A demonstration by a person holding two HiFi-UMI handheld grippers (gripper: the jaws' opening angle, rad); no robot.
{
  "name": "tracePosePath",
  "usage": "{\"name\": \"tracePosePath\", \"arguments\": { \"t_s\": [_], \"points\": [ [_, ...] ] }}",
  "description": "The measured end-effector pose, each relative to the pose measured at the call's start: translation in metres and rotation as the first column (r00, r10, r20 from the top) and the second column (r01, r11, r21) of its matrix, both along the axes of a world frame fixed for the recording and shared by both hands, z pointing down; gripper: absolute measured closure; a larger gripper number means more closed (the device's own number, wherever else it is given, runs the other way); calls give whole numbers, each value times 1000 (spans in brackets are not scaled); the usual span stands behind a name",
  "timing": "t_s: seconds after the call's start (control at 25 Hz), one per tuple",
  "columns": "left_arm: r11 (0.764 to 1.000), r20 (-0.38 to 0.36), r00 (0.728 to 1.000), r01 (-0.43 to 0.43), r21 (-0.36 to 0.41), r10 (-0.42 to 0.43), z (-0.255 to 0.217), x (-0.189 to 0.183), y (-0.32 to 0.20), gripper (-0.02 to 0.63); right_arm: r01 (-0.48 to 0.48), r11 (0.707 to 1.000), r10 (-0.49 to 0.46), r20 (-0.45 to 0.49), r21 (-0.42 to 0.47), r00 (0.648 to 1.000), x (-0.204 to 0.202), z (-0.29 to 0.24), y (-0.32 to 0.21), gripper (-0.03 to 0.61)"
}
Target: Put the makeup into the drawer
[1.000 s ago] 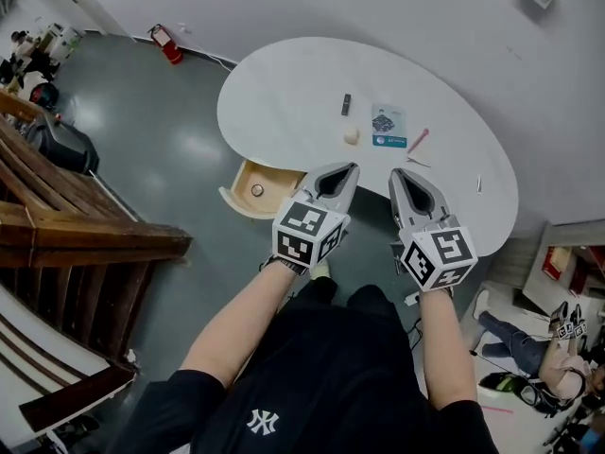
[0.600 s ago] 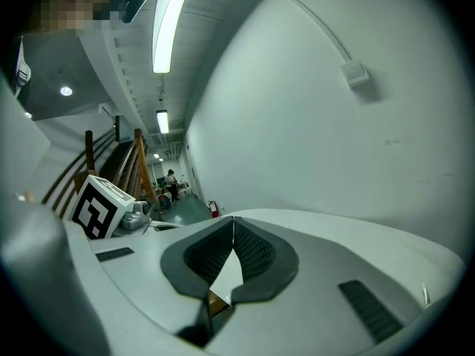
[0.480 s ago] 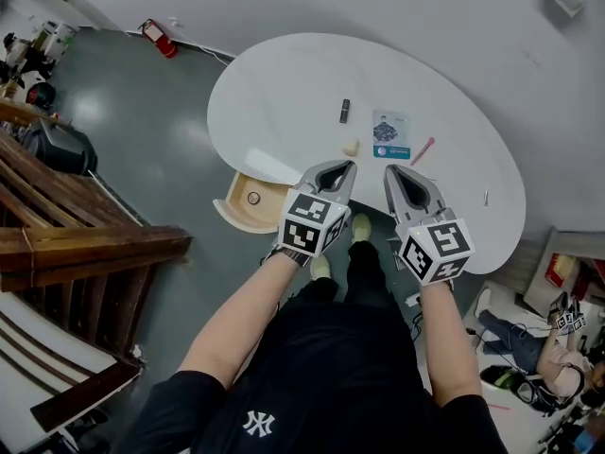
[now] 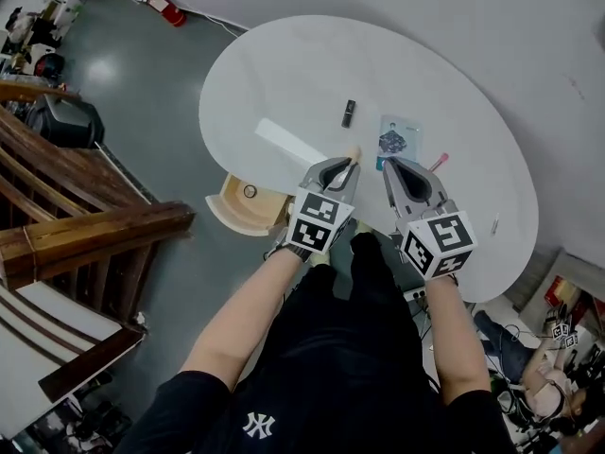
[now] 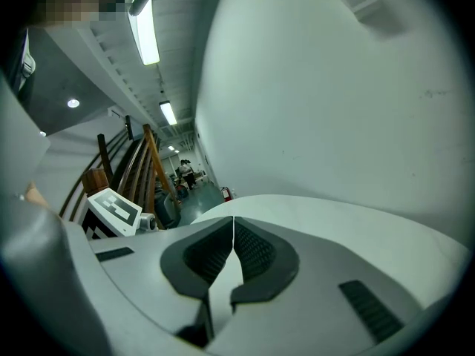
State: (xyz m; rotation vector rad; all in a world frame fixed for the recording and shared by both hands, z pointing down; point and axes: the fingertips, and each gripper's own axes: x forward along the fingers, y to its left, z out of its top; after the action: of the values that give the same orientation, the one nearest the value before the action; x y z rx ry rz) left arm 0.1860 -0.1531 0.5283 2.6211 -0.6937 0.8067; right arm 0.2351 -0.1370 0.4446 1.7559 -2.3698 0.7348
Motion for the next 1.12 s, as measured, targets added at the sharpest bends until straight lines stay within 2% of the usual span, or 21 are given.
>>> {"name": "tracePosePath", "arguments": {
  "t_s": [0.16, 0.64, 0.88, 1.12],
  "points": [
    [999, 56, 998, 36, -26, -34, 32, 5, -16, 525, 34, 999, -34, 5, -28, 999, 9, 18, -18, 561],
    [995, 253, 966, 78, -68, -58, 101, 11, -45, 483, 91, 991, -85, 57, -96, 995, 24, 58, -50, 562],
    [993, 285, 957, 82, -87, -54, 117, 9, -44, 483, 95, 989, -88, 64, -116, 994, 26, 67, -50, 562],
    [993, 280, 959, 79, -83, -53, 123, 12, -43, 483, 95, 986, -88, 57, -134, 994, 22, 73, -50, 562]
  ]
}}
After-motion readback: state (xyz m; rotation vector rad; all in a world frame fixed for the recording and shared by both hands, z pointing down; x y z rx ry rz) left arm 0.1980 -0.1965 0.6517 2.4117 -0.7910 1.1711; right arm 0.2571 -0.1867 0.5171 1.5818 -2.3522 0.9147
